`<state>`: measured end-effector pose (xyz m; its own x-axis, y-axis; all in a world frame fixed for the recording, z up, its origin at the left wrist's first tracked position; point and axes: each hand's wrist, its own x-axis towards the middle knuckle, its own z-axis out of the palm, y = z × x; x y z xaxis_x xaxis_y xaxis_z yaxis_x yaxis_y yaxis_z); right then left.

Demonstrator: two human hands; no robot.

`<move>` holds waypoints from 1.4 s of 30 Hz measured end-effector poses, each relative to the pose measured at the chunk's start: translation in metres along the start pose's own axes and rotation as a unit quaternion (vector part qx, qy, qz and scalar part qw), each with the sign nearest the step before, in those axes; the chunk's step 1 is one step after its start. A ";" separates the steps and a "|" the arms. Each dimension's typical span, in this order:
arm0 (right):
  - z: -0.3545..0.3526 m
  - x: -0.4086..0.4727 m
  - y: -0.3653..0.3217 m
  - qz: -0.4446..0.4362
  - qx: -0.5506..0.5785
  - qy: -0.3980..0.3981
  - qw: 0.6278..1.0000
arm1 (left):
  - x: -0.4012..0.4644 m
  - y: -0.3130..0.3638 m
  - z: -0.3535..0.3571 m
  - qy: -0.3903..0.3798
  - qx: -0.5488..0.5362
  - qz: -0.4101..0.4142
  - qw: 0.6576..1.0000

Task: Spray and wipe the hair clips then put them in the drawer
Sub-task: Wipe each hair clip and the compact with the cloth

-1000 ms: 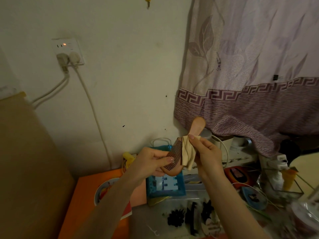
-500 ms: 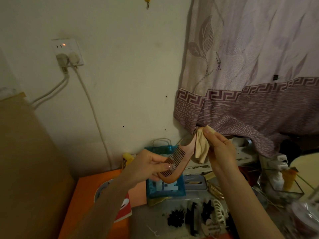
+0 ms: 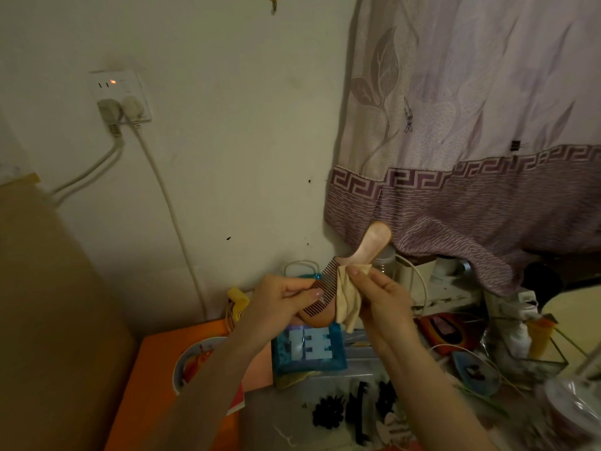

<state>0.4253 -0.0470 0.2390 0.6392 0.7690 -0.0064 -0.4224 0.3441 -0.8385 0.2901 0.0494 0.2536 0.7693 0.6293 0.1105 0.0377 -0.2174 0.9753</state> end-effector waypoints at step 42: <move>0.003 0.030 -0.067 -0.110 -0.015 -0.098 0.989 | -0.002 0.022 -0.037 0.046 -0.185 -0.220 0.957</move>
<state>0.4712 -0.0452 0.2964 0.5752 0.7677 0.2823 -0.2659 0.5018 -0.8231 0.2663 0.0708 0.2818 0.6706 0.6658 -0.3271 0.1040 0.3521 0.9302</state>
